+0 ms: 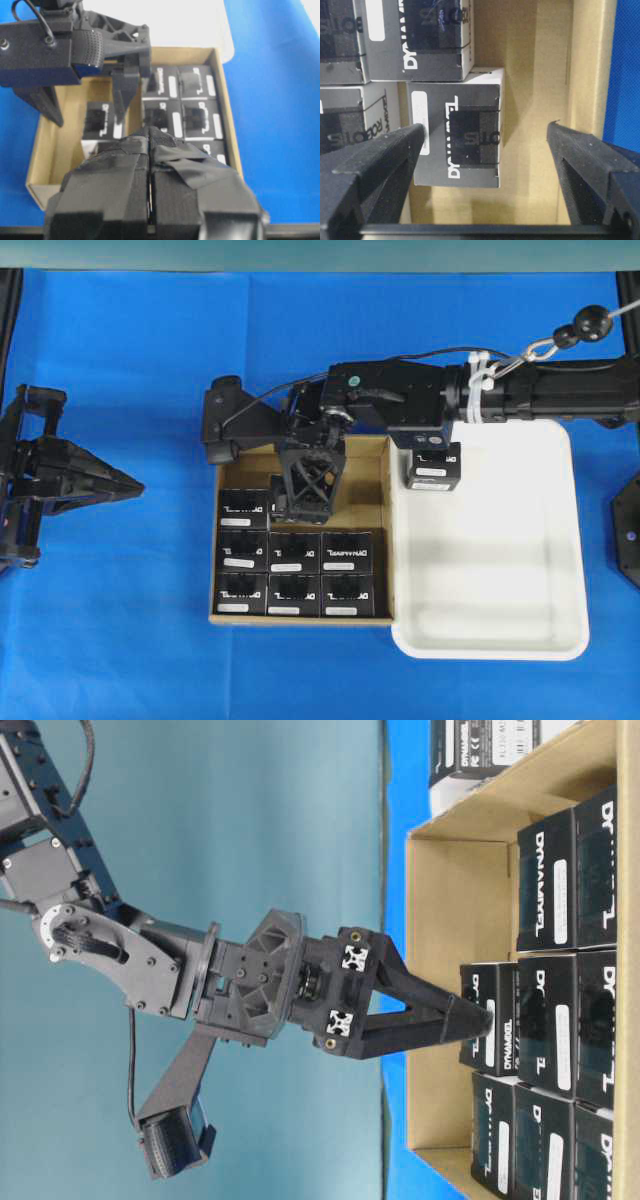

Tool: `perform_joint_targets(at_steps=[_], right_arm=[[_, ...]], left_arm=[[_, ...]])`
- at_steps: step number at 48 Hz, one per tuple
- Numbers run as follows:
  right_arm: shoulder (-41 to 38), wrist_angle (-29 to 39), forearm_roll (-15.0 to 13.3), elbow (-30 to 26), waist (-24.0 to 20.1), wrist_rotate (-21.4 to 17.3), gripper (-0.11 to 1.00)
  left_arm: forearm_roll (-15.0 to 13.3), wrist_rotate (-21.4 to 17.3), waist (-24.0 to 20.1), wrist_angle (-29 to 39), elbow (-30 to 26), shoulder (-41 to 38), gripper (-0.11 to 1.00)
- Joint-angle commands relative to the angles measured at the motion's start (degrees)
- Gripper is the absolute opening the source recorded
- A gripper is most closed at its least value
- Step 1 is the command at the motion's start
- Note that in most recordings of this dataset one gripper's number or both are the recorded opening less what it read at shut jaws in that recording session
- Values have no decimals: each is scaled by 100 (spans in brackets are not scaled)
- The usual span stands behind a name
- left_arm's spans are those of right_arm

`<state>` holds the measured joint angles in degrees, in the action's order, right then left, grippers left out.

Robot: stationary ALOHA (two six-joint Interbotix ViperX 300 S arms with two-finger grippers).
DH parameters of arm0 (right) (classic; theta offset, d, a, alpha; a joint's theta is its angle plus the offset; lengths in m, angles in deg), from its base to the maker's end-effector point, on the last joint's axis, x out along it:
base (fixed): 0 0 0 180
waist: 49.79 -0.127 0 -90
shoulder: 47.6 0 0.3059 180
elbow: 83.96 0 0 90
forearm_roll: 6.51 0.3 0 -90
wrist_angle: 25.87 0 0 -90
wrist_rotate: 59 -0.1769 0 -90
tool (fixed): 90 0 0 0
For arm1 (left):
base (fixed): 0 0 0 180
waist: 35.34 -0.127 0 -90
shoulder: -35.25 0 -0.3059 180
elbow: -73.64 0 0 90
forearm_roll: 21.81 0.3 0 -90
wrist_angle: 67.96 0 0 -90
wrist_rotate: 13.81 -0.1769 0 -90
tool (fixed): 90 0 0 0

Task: Pick the box from inside the cardboard box.
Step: 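Close the right gripper on the black box's sides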

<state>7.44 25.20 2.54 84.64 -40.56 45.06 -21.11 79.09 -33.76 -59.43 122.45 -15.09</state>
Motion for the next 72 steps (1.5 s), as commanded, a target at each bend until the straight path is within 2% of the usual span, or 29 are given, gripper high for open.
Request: perform_joint_targets(at_steps=[1,6,10,16,26,31,40,72], right_arm=[[-9,9,105,-35,9,26,98],[158,9,360,-70,9,35,99],[220,88,413,-70,0,35,98],[211,272,413,-70,-88,44,98],[132,132,413,-35,-255,53,99],[62,53,396,-9,-264,53,99],[-35,-158,167,-9,-255,53,99],[-255,-325,123,35,-272,281,99]], left_arm=[[18,9,0,-26,-176,-26,-6],[18,18,9,-26,-176,-9,-6],[18,9,0,-26,-185,-9,-6],[18,-18,0,-26,-193,-9,-6],[18,-26,-9,-26,-193,-35,-6],[18,-26,-18,-26,-193,-44,-6],[18,-18,-18,-26,-193,-44,-6],[18,-9,-18,-26,-193,-44,-6]])
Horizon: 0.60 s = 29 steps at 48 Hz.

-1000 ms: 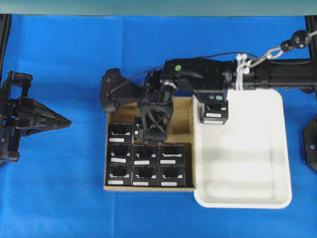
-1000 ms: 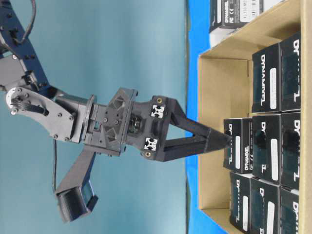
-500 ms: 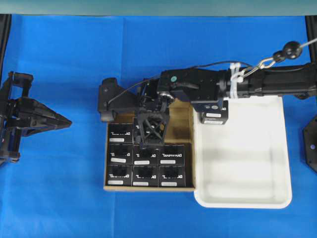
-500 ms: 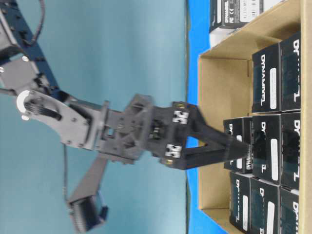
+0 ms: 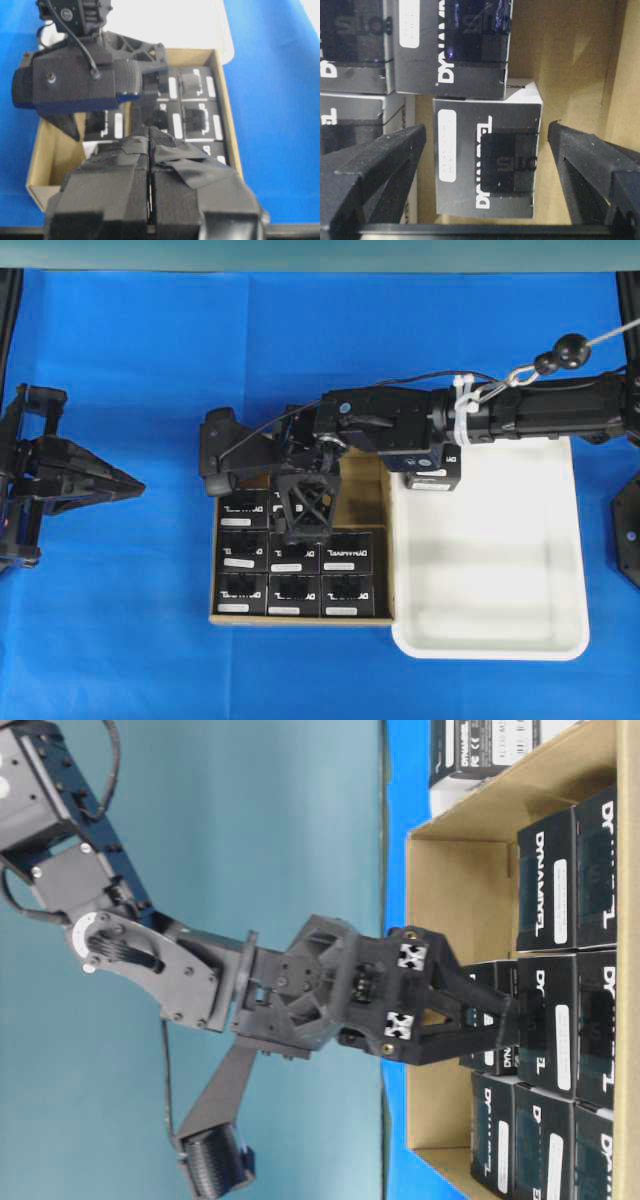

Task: Pick the box from inside the cardboard box.
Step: 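Close the right gripper on the black box's sides, then lift the black box out and carry it right over the white tray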

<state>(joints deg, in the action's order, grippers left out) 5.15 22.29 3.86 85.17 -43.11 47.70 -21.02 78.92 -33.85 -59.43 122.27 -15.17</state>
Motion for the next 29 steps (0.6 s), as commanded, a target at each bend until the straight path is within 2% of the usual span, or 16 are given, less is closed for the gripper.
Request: perform_joint_targets(at_steps=[1,12,15,20,29], right_arm=[[-26,-35,-9,-18,-18,18,99],[-26,-18,-44,-53,9,-18,95],[-18,-18,-44,-79,0,-9,86],[26,0,-44,-97,0,0,63],[132,149,-44,-123,0,-35,62]], left_arm=[[9,9,-9,-35,-185,-35,-6],[9,9,-9,-26,-176,-35,-6],[9,9,0,-26,-185,-35,-6],[9,9,-9,-26,-176,-35,-6],[9,9,-9,-26,-176,-35,-6]])
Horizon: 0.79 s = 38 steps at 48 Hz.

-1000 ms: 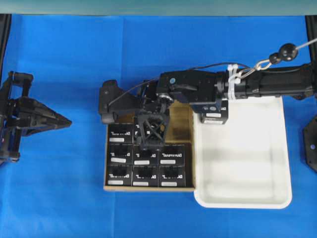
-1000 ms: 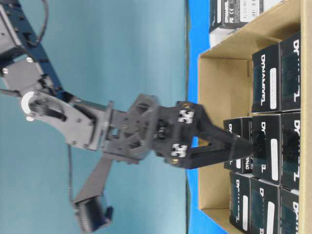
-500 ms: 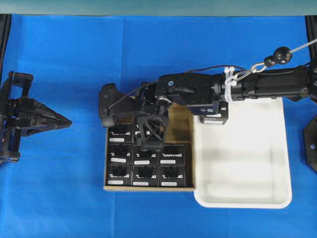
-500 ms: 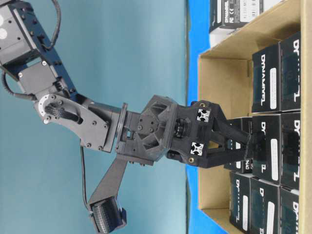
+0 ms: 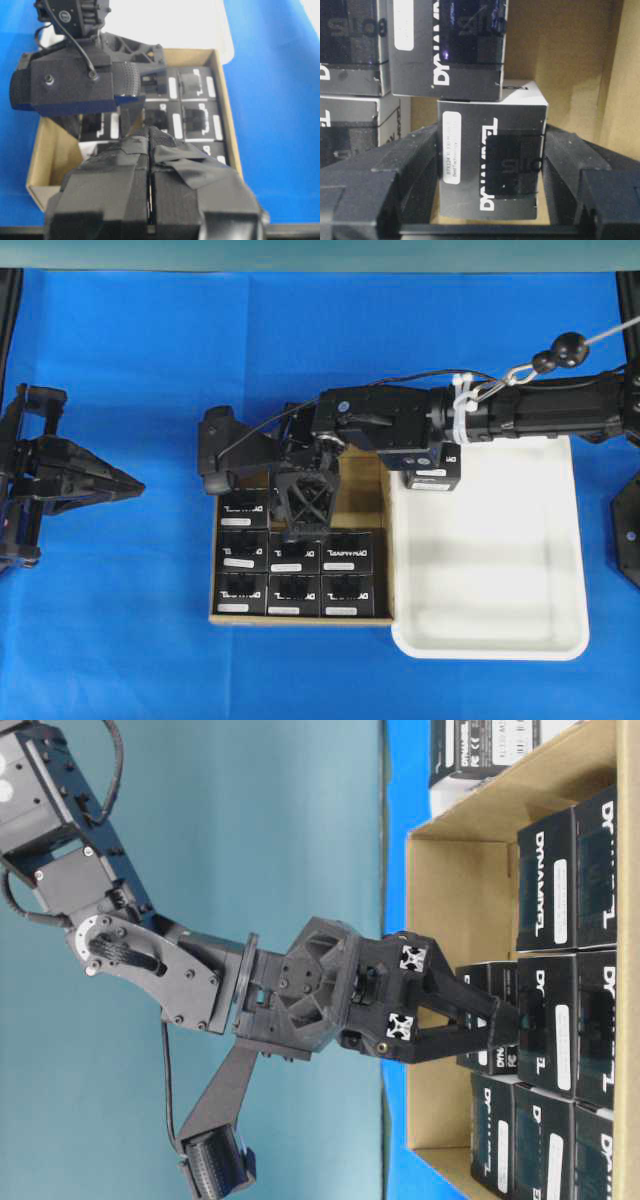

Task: Pick the box from inside the cardboard box.
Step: 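Lift the black box out and carry it right over the white tray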

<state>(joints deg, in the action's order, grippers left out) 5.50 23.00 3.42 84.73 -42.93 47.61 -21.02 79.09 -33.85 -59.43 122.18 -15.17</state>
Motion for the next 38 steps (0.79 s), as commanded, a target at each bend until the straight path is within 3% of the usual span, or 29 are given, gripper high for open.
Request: perform_joint_targets(at_steps=[1,22,38], right_arm=[[123,114,0,-88,-9,-35,62],[1151,1714,18,-536,237,-35,62],[2426,2329,26,167,677,-70,62]], left_arm=[[9,-9,-9,-26,-176,-35,-6],[9,-9,-9,-26,-176,-35,-6],[9,-9,-9,-26,-176,-18,-6]])
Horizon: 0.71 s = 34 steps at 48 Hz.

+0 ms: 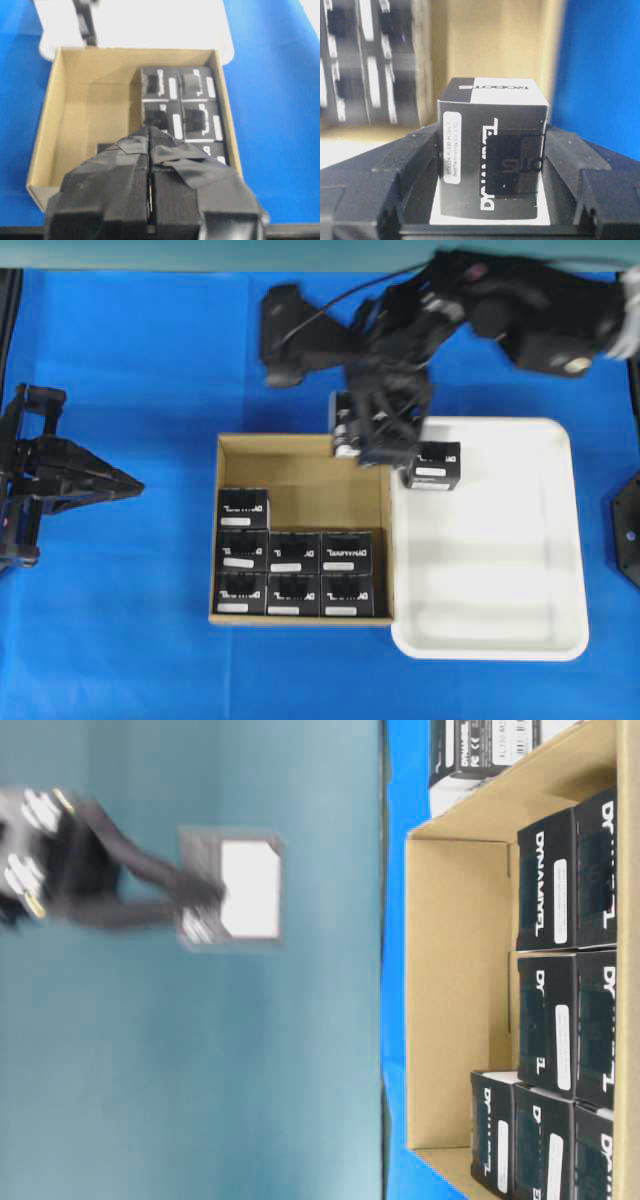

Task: Pick the box from inside the cardboard box.
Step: 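Lift the black box out and carry it right over the white tray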

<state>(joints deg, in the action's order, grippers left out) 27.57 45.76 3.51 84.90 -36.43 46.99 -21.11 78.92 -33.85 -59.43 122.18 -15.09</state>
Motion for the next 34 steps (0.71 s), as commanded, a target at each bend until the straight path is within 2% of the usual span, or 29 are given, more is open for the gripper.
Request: perform_joint_targets(at_steps=[1,25,34], right_arm=[[264,79,18,220,44,-9,62],[1441,88,9,1881,325,-9,62],[1925,-229,9,2558,545,18,62]], left_arm=[[18,9,-9,-26,-176,-26,-6],[18,18,-9,-26,-176,-35,-6],[18,9,-9,-26,-176,-44,-6]])
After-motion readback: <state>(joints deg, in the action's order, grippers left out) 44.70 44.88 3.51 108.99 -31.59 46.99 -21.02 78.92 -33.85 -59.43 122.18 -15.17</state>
